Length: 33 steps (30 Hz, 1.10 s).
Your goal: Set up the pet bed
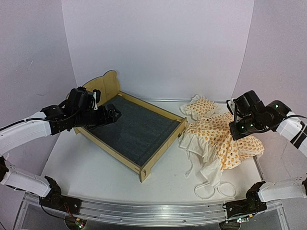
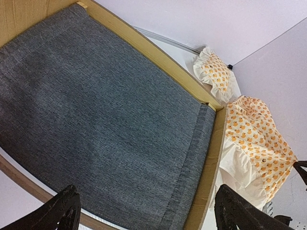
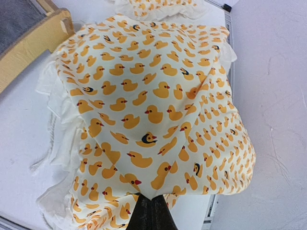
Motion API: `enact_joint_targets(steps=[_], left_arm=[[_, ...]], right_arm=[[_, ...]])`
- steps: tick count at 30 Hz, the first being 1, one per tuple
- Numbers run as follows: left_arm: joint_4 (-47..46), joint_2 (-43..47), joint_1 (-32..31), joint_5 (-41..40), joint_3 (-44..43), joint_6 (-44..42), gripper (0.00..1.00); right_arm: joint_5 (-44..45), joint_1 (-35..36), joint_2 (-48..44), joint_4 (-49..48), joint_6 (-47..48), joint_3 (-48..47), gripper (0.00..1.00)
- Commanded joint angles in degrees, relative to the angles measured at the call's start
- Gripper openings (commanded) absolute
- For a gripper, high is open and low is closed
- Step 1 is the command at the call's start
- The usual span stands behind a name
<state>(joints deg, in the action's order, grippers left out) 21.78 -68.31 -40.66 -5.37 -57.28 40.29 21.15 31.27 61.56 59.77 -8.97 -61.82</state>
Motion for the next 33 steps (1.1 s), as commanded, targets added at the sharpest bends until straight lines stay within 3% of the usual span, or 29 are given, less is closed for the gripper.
enact_joint_targets(steps=[1, 6, 12, 16, 22, 25, 28, 33], left_arm=[[-5.3, -0.77, 0.23, 4.83, -1.02, -0.27, 0.97], [-13.59, -2.04, 0.26, 16.52, 0.17, 0.12, 0.98], [-18.85, -1.68, 0.23, 18.18, 1.33, 1.81, 0.98], [-18.8, 1.46, 0.24, 15.24, 2.51, 2.11, 0.97], [-16.28, 12.06, 0.19, 6.15, 5.63, 1.81, 0.97], [-13.29, 17.42, 0.23, 0.68, 6.73, 1.84, 0.97], [-11.05, 22.98, 0.23, -3.56, 8.58, 2.35, 0.97], [-4.73, 31.74, 0.23, -11.7, 10.27, 2.15, 0.96]], right_arm=[[-8.14, 0.22, -0.58, -1.14, -1.36, -6.59, 0.0], [-14.32, 0.22, 2.69, -0.06, 1.35, -22.51, 0.0], [-24.59, 0.28, 12.72, -1.63, 4.62, -44.87, 0.0], [-34.4, 0.24, 20.87, -6.19, 2.39, -58.94, 0.0], [-50.04, 0.34, 32.07, -22.59, -5.86, -69.11, 0.0], [-55.8, 2.14, 38.95, -25.72, -8.51, -75.22, 0.0], [-60.06, 5.78, 42.08, -24.56, -7.51, -74.17, 0.0], [-70.46, 10.54, 37.95, -19.07, -2.17, -53.53, 0.0]])
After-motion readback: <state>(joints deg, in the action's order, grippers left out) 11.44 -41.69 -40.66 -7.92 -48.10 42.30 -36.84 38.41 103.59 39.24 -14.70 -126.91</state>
